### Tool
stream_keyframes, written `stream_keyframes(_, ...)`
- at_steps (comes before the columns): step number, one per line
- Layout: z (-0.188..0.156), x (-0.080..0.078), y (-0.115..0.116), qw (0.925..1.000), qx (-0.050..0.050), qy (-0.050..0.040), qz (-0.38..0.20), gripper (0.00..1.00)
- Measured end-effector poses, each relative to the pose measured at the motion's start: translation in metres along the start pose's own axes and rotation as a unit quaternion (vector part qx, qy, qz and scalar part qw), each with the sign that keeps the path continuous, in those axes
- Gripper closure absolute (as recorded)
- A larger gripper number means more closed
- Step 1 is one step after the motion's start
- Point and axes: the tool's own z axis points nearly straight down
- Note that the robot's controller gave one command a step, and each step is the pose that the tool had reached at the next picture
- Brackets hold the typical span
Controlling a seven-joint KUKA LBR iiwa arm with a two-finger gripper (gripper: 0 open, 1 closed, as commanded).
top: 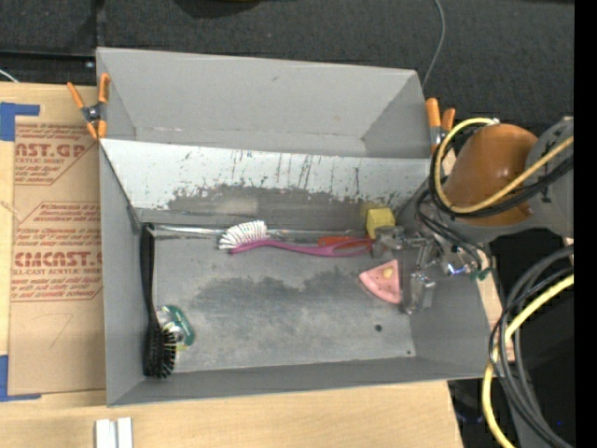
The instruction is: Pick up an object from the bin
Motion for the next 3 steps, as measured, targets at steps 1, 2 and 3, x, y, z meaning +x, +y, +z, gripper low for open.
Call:
stream_keyframes(1,0.000,0.001,0.001,1.0000,0.000,-0.0008,0.007,0.00)
stream_keyframes(2,-0.005,0.005,0.004,0.9997,-0.001,0.0000,0.024,0.00)
stream_keyframes(3,-0.001,0.019,0.039,0.9909,-0.002,-0.0001,0.135,0.00)
